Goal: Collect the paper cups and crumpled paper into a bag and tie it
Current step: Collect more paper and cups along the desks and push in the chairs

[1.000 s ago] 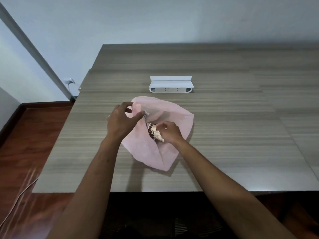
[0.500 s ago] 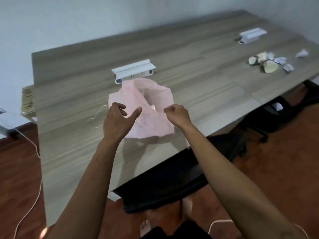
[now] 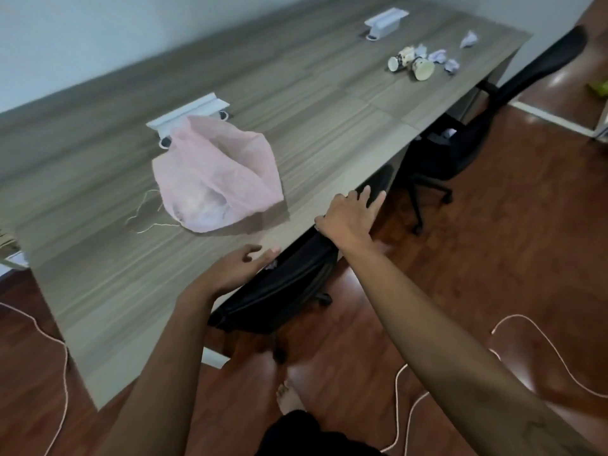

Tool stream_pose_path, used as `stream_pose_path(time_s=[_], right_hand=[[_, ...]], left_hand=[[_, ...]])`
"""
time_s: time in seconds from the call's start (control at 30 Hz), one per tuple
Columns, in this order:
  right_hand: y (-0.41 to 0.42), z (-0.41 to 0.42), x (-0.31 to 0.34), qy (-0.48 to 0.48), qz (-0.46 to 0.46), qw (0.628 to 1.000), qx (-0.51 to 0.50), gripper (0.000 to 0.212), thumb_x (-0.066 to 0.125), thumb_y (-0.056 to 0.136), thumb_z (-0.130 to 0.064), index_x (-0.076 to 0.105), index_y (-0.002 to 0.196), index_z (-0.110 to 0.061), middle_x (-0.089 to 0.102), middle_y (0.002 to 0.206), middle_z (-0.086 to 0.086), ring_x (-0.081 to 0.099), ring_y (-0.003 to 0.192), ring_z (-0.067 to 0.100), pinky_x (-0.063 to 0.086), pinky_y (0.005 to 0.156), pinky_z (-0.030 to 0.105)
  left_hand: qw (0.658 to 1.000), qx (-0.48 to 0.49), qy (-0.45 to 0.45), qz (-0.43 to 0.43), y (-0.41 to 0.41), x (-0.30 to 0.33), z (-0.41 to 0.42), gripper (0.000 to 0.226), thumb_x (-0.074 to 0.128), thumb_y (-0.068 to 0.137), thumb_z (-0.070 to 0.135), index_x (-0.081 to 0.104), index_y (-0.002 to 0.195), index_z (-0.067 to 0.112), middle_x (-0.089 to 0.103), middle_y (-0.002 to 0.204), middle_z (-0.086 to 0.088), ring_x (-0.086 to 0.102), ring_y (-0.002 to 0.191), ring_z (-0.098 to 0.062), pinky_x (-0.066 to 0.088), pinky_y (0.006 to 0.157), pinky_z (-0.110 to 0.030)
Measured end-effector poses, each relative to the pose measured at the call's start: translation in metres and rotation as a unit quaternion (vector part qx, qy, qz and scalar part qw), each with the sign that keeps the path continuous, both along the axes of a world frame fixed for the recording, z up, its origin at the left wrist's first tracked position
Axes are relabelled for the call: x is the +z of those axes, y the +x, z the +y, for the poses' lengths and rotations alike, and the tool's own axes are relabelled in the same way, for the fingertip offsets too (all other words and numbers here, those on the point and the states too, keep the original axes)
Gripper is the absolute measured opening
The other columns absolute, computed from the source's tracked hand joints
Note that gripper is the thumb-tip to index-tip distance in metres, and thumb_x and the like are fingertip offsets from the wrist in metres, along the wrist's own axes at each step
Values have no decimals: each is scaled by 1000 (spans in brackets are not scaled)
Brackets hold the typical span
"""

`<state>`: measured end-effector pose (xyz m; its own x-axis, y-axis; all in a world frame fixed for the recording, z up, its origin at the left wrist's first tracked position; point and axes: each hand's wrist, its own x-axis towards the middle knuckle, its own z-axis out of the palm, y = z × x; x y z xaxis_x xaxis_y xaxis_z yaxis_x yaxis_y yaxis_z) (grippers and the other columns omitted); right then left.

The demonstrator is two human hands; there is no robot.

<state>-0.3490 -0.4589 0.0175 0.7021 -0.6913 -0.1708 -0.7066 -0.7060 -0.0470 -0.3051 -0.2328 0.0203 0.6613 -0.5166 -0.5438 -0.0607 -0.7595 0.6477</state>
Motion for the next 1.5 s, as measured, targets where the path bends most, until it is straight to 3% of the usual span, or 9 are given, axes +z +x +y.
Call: stream_pose_path(time_s=[0.13,0.33,0.5,0.73,0.87,1.0,1.13,1.33,1.5], right_hand=[[-25,1,-3,41,-39,998,-14,54,63,80,-47,61,121,-10,27,157,14,-3,151,26,-9,118,55],[-55,-4,1,34,-45,998,-31,63,67,78,-42,55,130,-9,29,156,13,2,151,25,-6,120,53],[-96,-5,2,30,-44,997,-50,60,66,79,-45,58,126,-9,32,155,13,3,151,25,-2,120,53],[-162,-23,-7,5,-62,995,-78,56,69,76,-44,62,119,-9,36,152,12,8,150,25,1,121,52],[-199,-35,-5,-4,-51,996,-69,64,67,80,-45,57,129,-6,36,152,11,8,150,24,2,121,51],[-236,-45,-4,-11,-48,996,-69,68,69,79,-47,56,130,-4,38,152,10,9,150,23,4,122,50],[-271,-55,-2,-13,-34,996,-81,70,67,81,-47,52,135,-5,36,153,8,8,150,21,4,122,49],[-314,-68,0,-15,-23,996,-90,70,69,82,-47,52,137,-6,35,155,6,9,150,20,5,121,49],[-331,-76,2,-9,-13,996,-92,68,68,84,-48,53,135,-6,35,155,6,8,150,20,3,121,53]], left_hand=[[996,-69,47,9,-37,6,-4,100,38,57,100,53,135,39,52,142,2,53,118,-18,36,93,-31],[995,-81,52,-20,-71,13,-9,91,48,57,96,62,127,39,51,144,4,52,121,-17,37,94,-31],[993,-103,62,-14,-102,11,-13,96,62,50,92,56,133,43,49,145,2,52,125,-19,39,104,-34],[986,-141,80,-30,-160,6,-34,104,53,43,99,58,131,43,50,146,0,50,129,-24,37,111,-43],[977,-190,91,-26,-193,2,-50,105,48,50,98,52,138,40,53,142,-2,52,125,-24,40,107,-40],[969,-233,85,-16,-226,-1,-63,107,49,54,98,42,145,41,47,148,-3,46,132,-26,35,112,-43],[958,-274,79,-22,-258,-2,-78,97,51,66,90,36,148,40,44,151,-4,45,134,-27,38,109,-38],[944,-318,84,-33,-300,1,-97,104,47,68,91,34,151,31,50,143,-12,54,122,-30,48,99,-38],[943,-323,72,-29,-317,3,-101,120,45,56,98,32,152,27,57,130,-26,63,91,-30,59,81,-39]])
